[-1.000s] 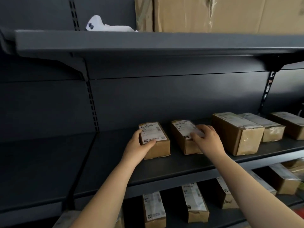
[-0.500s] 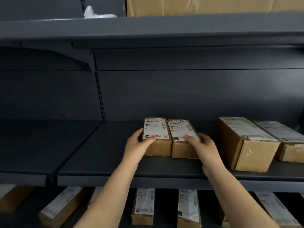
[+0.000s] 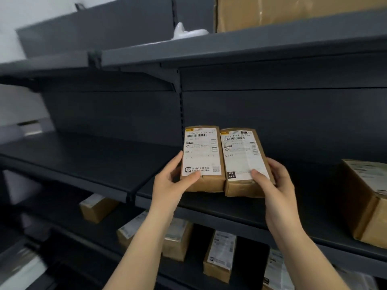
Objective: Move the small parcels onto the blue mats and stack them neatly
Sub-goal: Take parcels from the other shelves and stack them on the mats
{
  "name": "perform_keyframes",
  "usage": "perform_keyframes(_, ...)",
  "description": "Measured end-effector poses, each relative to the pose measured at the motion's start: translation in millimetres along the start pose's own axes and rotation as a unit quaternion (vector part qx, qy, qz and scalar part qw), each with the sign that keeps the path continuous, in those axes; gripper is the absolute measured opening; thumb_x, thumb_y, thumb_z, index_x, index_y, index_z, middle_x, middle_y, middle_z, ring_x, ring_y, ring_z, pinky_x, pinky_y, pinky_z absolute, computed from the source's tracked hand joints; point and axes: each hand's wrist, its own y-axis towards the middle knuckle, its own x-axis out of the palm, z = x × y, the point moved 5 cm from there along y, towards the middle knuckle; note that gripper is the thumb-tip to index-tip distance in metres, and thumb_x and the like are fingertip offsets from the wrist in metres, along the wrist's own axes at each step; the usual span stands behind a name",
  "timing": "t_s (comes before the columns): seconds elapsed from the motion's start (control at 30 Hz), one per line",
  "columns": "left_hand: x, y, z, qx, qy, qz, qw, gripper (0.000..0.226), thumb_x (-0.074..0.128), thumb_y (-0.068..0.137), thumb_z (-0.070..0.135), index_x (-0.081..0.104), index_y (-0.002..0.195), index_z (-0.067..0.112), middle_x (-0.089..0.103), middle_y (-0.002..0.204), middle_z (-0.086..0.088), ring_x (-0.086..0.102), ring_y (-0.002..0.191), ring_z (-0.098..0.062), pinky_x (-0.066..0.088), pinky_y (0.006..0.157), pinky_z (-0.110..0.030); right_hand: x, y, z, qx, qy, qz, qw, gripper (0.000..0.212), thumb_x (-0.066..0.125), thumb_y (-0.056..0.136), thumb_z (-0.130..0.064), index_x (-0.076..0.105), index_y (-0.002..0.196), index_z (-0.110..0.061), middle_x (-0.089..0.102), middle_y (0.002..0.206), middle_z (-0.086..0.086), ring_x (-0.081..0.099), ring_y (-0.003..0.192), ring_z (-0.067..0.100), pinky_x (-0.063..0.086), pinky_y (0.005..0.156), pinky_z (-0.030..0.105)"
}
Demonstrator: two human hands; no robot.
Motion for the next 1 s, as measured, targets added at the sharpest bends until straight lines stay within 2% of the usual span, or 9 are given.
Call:
perform_keyframes(0.17, -60, -16, 8, 0.016, 0.009, 0.058, 0.998, 0.058, 0.071, 0.077, 0.005, 0.050, 0.120, 0.039, 0.067, 0.090, 0.033, 0.058, 0.087, 0.020, 0.048, 0.068, -0.004, 51, -11, 9, 0.018, 0.048, -0.084, 0.995, 0.045, 0.070, 0.077, -0.022, 0.055, 0.118, -0.031, 0.062, 0.121, -0.007, 0.060, 0.111, 0.011, 0.049, 0.086, 0.029)
perform_keyframes(0.23, -87, -23, 10, 0.001, 0.008, 0.076, 0.997, 0.059, 0.072, 0.077, 0.011, 0.050, 0.124, 0.039, 0.068, 0.093, 0.032, 0.061, 0.090, 0.015, 0.051, 0.074, -0.010, 77, -17, 13, 0.027, 0.058, -0.114, 0.991, 0.049, 0.072, 0.072, -0.026, 0.055, 0.117, -0.034, 0.061, 0.122, -0.007, 0.060, 0.111, 0.013, 0.049, 0.089, 0.033)
perform_keyframes(0.3, -117, -30, 11, -0.010, 0.014, 0.105, 0.994, 0.060, 0.075, 0.072, 0.020, 0.051, 0.123, 0.043, 0.066, 0.110, 0.022, 0.060, 0.103, 0.003, 0.050, 0.090, -0.024, 105, -24, 16, 0.034, 0.064, -0.141, 0.987, 0.055, 0.072, 0.066, -0.032, 0.054, 0.118, -0.034, 0.061, 0.122, -0.008, 0.060, 0.111, 0.012, 0.050, 0.089, 0.034)
perform_keyframes(0.4, -167, -43, 16, -0.012, 0.015, 0.150, 0.988, 0.071, 0.084, 0.061, 0.034, 0.052, 0.124, 0.043, 0.063, 0.120, 0.015, 0.055, 0.116, -0.008, 0.043, 0.103, -0.041, 156, -37, 24, 0.044, 0.079, -0.189, 0.978, 0.050, 0.071, 0.074, -0.023, 0.052, 0.119, -0.034, 0.061, 0.122, -0.008, 0.061, 0.108, 0.011, 0.050, 0.082, 0.027)
perform_keyframes(0.5, -218, -55, 22, 0.002, 0.019, 0.188, 0.982, 0.069, 0.078, 0.064, 0.032, 0.052, 0.127, 0.042, 0.062, 0.123, 0.015, 0.057, 0.116, -0.009, 0.045, 0.102, -0.044, 210, -56, 33, 0.066, 0.095, -0.234, 0.965, 0.045, 0.067, 0.082, -0.017, 0.051, 0.119, -0.035, 0.061, 0.119, -0.010, 0.063, 0.104, 0.009, 0.052, 0.072, 0.022)
perform_keyframes(0.63, -289, -77, 31, 0.020, 0.017, 0.250, 0.968, 0.058, 0.080, 0.067, 0.022, 0.055, 0.114, 0.048, 0.063, 0.123, 0.012, 0.059, 0.113, -0.011, 0.046, 0.100, -0.043, 284, -87, 44, 0.086, 0.105, -0.297, 0.945, 0.045, 0.067, 0.082, -0.018, 0.050, 0.119, -0.036, 0.060, 0.121, -0.009, 0.060, 0.111, 0.013, 0.051, 0.090, 0.034)
perform_keyframes(0.8, -375, -107, 46, 0.036, 0.019, 0.311, 0.949, 0.060, 0.079, 0.061, 0.026, 0.055, 0.113, 0.048, 0.062, 0.125, 0.010, 0.059, 0.114, -0.015, 0.048, 0.097, -0.043, 371, -133, 47, 0.107, 0.142, -0.355, 0.918, 0.043, 0.065, 0.083, -0.013, 0.049, 0.119, -0.031, 0.060, 0.117, -0.010, 0.060, 0.108, 0.010, 0.051, 0.079, 0.025)
perform_keyframes(0.93, -438, -134, 60, 0.051, 0.033, 0.351, 0.934, 0.067, 0.075, 0.059, 0.027, 0.053, 0.121, 0.042, 0.062, 0.123, 0.009, 0.061, 0.110, -0.012, 0.048, 0.097, -0.043, 436, -172, 50, 0.117, 0.156, -0.398, 0.896, 0.042, 0.065, 0.083, -0.014, 0.049, 0.118, -0.032, 0.060, 0.116, -0.011, 0.059, 0.110, 0.011, 0.052, 0.083, 0.030)
perform_keyframes(1.0, -471, -149, 65, 0.054, 0.036, 0.373, 0.926, 0.065, 0.076, 0.058, 0.028, 0.054, 0.118, 0.043, 0.063, 0.123, 0.009, 0.060, 0.111, -0.014, 0.048, 0.096, -0.045, 469, -195, 53, 0.123, 0.169, -0.417, 0.885, 0.042, 0.065, 0.082, -0.013, 0.049, 0.117, -0.031, 0.060, 0.117, -0.009, 0.058, 0.111, 0.012, 0.052, 0.083, 0.030)
